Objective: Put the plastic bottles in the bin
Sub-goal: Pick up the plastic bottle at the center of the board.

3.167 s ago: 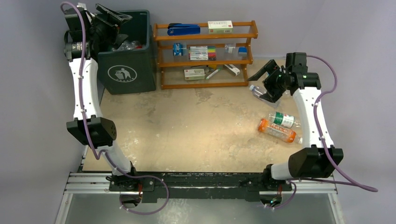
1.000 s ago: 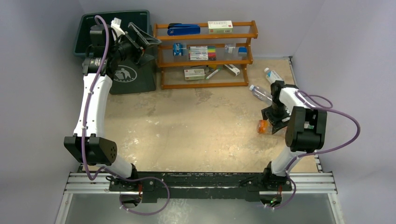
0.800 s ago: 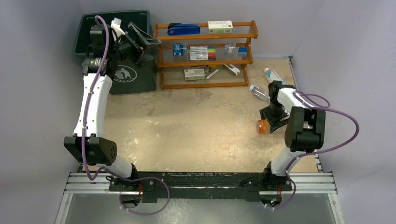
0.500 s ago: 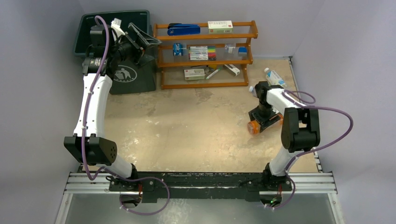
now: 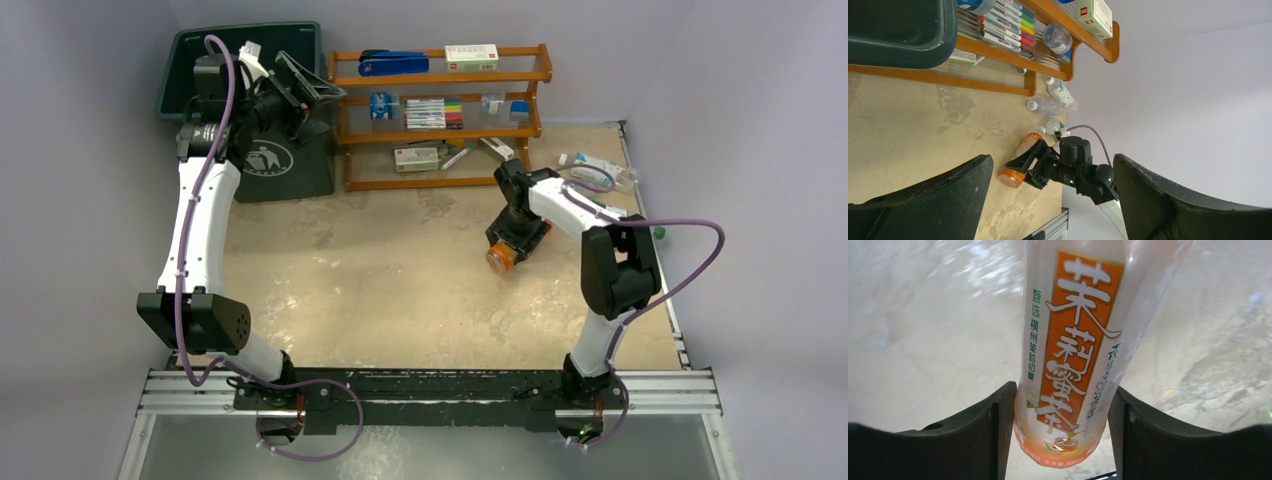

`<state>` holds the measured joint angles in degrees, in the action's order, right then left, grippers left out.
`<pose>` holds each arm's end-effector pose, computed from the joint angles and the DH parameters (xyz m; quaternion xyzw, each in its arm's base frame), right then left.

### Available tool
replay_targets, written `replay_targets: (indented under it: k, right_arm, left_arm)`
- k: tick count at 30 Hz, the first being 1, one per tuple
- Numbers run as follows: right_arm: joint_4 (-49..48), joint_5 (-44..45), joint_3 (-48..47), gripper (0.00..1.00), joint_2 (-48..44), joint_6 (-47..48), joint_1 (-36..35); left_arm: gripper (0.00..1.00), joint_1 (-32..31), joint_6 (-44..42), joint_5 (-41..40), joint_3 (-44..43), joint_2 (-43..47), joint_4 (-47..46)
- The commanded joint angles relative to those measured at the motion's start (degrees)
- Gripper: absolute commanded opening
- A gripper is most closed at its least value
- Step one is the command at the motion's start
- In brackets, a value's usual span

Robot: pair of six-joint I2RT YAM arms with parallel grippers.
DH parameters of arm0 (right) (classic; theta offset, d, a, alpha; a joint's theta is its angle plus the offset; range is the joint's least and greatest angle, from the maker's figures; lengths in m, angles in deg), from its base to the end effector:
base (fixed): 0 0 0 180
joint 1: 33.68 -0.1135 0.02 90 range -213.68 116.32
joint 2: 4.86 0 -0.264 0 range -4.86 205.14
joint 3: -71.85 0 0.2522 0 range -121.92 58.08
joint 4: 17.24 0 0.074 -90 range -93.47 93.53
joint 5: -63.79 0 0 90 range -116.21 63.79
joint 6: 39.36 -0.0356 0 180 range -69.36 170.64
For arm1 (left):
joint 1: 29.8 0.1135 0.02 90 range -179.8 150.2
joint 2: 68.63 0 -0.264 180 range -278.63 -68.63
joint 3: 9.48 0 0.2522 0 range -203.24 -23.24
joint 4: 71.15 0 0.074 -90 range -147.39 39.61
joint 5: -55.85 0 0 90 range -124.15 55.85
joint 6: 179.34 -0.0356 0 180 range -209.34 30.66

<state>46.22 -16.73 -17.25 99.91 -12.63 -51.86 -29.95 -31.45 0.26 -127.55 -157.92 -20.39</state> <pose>0.3350 0.1039 0.1935 0.3876 0.9133 -0.0008 0.1252 0.3336 -0.0210 0.4602 -0.2374 0.7733 -0.4736 0.3483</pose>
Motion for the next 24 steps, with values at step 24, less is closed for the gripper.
replay_targets:
  k: [24]
  right_arm:
    - [-17.2, -38.4, -27.5, 0.27, -7.6, 36.2, -8.8]
  left_arm:
    - [0.9, -0.5, 13.6, 7.5, 11.1, 7.1, -22.7]
